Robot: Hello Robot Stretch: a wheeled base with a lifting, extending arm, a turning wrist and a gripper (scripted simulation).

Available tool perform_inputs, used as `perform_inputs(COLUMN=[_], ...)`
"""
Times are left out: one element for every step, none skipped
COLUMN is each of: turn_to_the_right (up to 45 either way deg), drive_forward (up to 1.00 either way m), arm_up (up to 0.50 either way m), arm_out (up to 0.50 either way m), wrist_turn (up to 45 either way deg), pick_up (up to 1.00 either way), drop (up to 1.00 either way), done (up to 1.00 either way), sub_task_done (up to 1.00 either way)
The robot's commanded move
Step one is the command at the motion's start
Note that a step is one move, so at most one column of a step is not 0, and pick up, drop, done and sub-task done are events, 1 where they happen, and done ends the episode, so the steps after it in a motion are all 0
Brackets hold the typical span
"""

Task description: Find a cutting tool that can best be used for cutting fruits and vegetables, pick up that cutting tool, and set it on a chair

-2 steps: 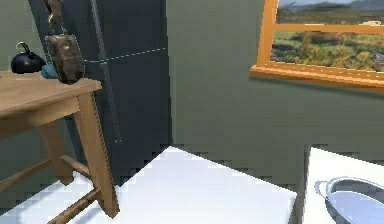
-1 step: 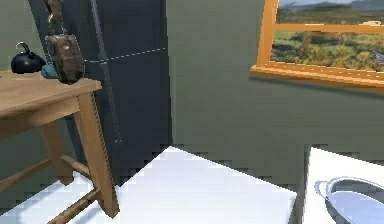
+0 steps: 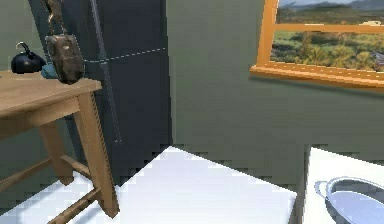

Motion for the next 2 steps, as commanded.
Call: perform_inputs(turn_to_the_right=[0.0,0.0], drive_forward=[0.0,0.0], arm_up=[0.0,0.1], arm_out=[0.0,0.0], wrist_turn=[0.0,0.0], pick_up=[1.0,0.0], drop=[0.0,0.0], done=[0.0,0.0], sub_task_done=[0.0,0.0])
